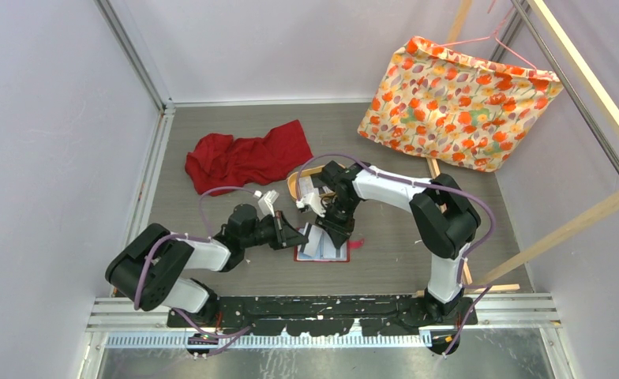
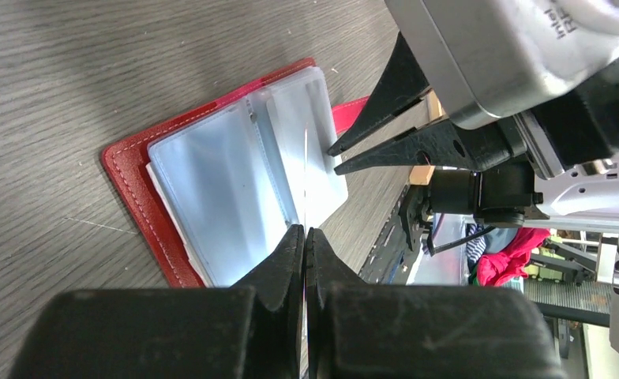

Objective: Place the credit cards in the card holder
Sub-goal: Insert the credit card into the card holder.

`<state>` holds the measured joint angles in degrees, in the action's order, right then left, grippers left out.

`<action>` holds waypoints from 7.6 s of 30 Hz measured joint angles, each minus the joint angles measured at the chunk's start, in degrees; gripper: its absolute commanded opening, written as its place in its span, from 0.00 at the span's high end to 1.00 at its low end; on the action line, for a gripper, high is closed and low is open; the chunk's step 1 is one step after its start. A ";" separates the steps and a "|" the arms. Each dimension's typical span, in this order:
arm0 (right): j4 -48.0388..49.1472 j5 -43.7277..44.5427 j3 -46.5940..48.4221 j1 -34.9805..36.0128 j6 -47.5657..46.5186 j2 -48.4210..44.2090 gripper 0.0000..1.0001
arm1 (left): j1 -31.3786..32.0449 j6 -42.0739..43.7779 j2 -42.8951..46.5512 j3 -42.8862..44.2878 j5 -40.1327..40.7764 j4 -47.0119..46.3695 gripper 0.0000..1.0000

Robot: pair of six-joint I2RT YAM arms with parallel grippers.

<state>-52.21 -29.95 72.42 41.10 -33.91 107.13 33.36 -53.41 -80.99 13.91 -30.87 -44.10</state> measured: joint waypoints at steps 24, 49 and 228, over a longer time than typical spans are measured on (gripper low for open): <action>-2.45 2.34 1.44 0.04 -0.90 2.03 0.83 | 0.00 -0.81 -8.07 0.96 -2.23 -5.35 1.00; -7.17 -3.48 1.55 -4.63 -6.95 -19.80 0.78 | 0.44 6.54 30.58 7.45 2.19 32.37 1.00; 4.33 -1.84 -1.99 -10.25 17.59 0.90 0.76 | 15.69 -19.65 -4.28 -3.28 23.02 -11.98 1.00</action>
<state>-47.88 -31.79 70.43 30.85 -16.32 108.03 49.06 -73.06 -85.27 10.63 -7.86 -56.07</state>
